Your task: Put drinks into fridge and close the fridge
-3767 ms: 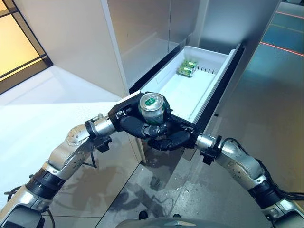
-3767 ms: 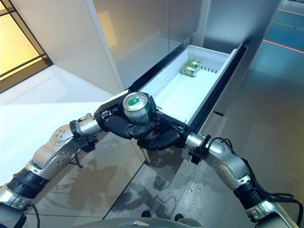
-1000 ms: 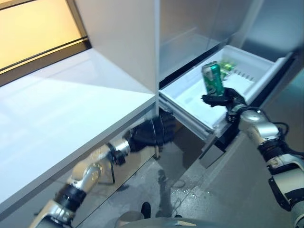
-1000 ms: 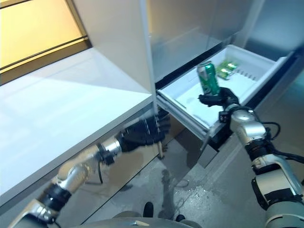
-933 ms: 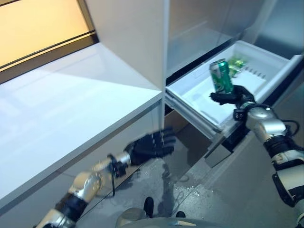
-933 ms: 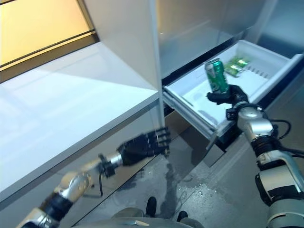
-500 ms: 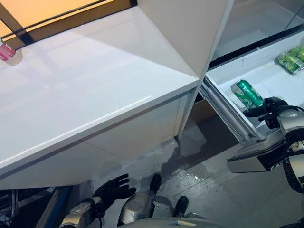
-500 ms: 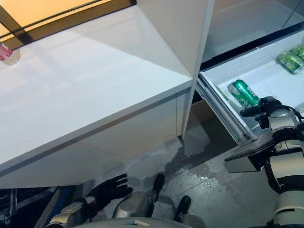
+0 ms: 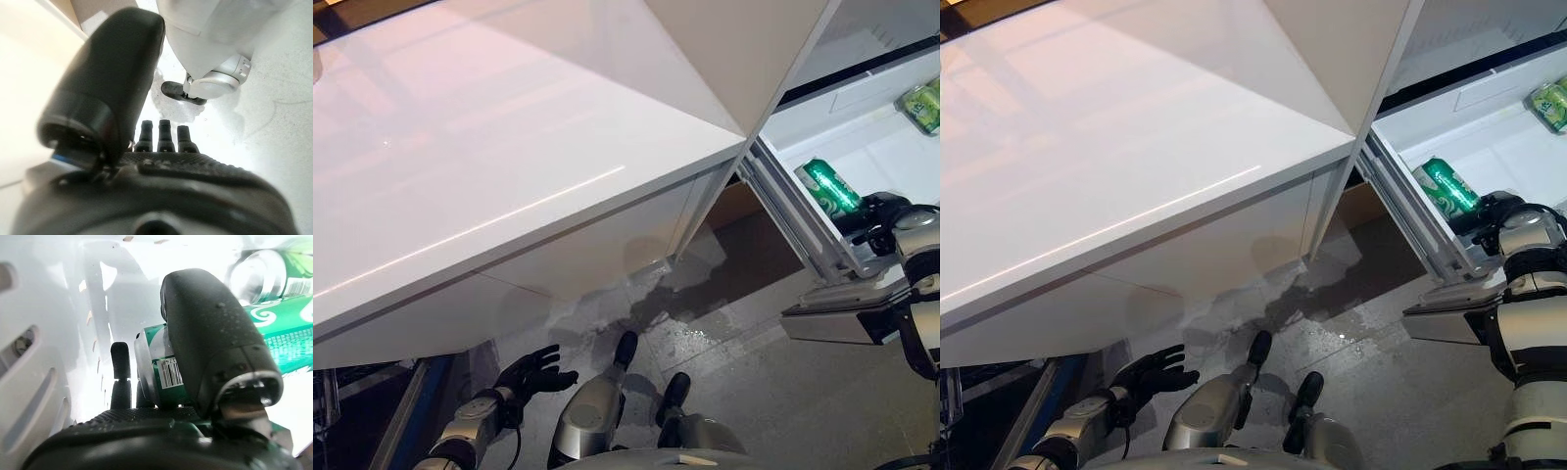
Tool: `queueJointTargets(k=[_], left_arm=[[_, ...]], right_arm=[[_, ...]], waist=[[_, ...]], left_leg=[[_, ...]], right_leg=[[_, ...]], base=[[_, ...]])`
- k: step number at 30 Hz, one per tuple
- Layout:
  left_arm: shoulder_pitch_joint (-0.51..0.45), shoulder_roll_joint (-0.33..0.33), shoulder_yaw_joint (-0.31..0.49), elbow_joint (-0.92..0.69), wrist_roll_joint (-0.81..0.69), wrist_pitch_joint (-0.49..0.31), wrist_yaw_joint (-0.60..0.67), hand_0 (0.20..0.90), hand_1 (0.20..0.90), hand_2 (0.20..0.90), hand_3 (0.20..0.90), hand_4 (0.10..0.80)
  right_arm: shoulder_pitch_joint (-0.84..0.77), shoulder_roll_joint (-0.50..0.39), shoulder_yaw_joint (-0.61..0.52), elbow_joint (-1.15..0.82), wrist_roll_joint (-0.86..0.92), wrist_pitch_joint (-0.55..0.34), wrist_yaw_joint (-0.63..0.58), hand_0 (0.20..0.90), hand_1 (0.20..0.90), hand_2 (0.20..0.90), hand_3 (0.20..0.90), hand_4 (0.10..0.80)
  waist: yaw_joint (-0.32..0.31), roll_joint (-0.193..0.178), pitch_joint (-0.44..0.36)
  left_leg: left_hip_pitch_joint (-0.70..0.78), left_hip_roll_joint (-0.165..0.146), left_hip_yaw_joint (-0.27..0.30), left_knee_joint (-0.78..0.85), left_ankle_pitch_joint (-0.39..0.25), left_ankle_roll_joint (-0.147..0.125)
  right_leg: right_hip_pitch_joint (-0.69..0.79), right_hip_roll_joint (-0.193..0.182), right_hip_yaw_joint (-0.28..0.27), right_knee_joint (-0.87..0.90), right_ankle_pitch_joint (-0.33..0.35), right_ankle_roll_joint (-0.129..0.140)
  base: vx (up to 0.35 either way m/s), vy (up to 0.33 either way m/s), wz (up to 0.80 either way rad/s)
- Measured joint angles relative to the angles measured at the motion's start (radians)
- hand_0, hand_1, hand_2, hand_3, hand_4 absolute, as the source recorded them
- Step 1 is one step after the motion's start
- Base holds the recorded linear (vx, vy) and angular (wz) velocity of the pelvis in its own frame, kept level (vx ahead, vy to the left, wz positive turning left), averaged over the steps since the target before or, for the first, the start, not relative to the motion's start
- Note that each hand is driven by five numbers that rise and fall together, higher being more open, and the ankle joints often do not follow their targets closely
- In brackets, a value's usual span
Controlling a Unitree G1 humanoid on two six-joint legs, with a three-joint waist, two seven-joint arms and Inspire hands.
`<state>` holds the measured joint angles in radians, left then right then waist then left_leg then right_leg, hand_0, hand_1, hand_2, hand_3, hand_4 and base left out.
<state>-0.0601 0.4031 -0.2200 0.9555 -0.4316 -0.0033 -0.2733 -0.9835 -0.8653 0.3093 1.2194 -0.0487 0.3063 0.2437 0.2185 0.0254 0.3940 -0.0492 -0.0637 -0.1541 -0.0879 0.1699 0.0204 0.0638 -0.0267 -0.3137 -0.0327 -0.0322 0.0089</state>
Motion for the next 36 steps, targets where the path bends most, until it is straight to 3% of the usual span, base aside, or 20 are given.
queueJointTargets(k=[7,14,18,23,27,32,34,36], left_arm=[[-0.005,0.000,-0.005,-0.041,0.000,0.001,-0.024,0.900,0.900,0.900,0.900,0.800],[-0.008,0.002,-0.011,-0.041,0.002,0.017,-0.010,0.900,0.900,0.900,0.900,0.800],[-0.006,0.005,-0.005,-0.041,0.003,0.025,0.004,0.900,0.900,0.900,0.900,0.800],[-0.008,0.006,0.004,-0.039,0.030,0.021,0.011,0.900,0.900,0.900,0.900,0.800],[-0.001,0.002,0.027,-0.031,0.034,0.010,0.011,0.900,0.900,0.900,0.900,0.800],[0.003,-0.009,0.031,-0.030,0.038,-0.013,0.020,0.900,0.900,0.900,0.900,0.800],[0.007,-0.016,0.031,-0.024,0.038,-0.017,0.025,0.900,0.900,0.900,0.900,0.800],[0.007,-0.030,0.042,0.008,0.038,-0.021,0.031,0.900,0.900,0.900,0.900,0.800]], right_arm=[[-0.003,0.008,0.013,-0.012,-0.033,-0.004,0.085,0.900,0.900,0.900,0.900,0.800],[-0.002,0.009,0.062,-0.158,-0.068,-0.023,0.070,0.900,0.900,0.900,0.900,0.800],[-0.002,0.005,0.062,-0.287,0.018,-0.029,0.063,0.900,0.900,0.900,0.900,0.800],[0.001,-0.012,0.051,-0.458,0.240,-0.093,-0.096,0.900,0.900,0.900,0.900,0.800],[0.102,-0.015,-0.125,-0.678,0.377,-0.249,-0.335,0.900,0.900,0.900,0.900,0.800],[0.283,-0.013,-0.400,-0.814,0.384,-0.474,-0.646,0.900,0.900,0.900,0.900,0.800],[0.337,-0.009,-0.461,-0.809,0.410,-0.514,-0.696,0.900,0.900,0.900,0.900,0.800],[0.439,0.062,-0.579,-0.800,0.527,-0.582,-0.699,0.900,0.900,0.900,0.900,0.800]], waist=[[0.000,0.000,0.000],[-0.030,-0.007,0.011],[-0.062,-0.025,0.033],[-0.092,-0.036,0.040],[-0.102,-0.037,0.040],[-0.124,-0.037,0.040],[-0.137,-0.037,0.039],[-0.163,-0.040,0.036]], left_leg=[[0.000,0.003,0.010,0.000,0.000,0.000],[-0.001,0.014,0.042,0.000,0.000,0.000],[0.002,0.019,0.070,0.000,-0.001,0.000],[0.008,0.028,0.104,0.000,-0.005,-0.001],[0.023,0.030,0.132,0.000,-0.011,0.001],[0.048,0.029,0.158,0.000,-0.022,0.011],[0.056,0.028,0.172,0.000,-0.027,0.012],[0.075,0.028,0.179,0.000,-0.032,0.015]], right_leg=[[-0.002,0.000,0.006,0.000,0.000,0.000],[-0.024,0.003,0.041,0.016,0.001,0.000],[-0.034,0.003,0.065,0.018,0.007,-0.008],[-0.044,0.008,0.101,0.019,0.017,-0.014],[-0.039,0.010,0.128,0.019,0.020,-0.014],[-0.025,0.007,0.156,0.021,0.021,-0.011],[-0.020,0.006,0.169,0.022,0.023,-0.009],[-0.004,0.005,0.174,0.024,0.021,-0.007]], base=[[-0.010,0.003,-0.01],[-0.039,0.013,-0.15],[-0.034,0.029,-0.23],[-0.020,0.042,-0.20],[-0.012,0.055,-0.20],[-0.006,0.058,-0.15],[0.038,0.032,-0.17],[0.078,0.007,-0.14]])
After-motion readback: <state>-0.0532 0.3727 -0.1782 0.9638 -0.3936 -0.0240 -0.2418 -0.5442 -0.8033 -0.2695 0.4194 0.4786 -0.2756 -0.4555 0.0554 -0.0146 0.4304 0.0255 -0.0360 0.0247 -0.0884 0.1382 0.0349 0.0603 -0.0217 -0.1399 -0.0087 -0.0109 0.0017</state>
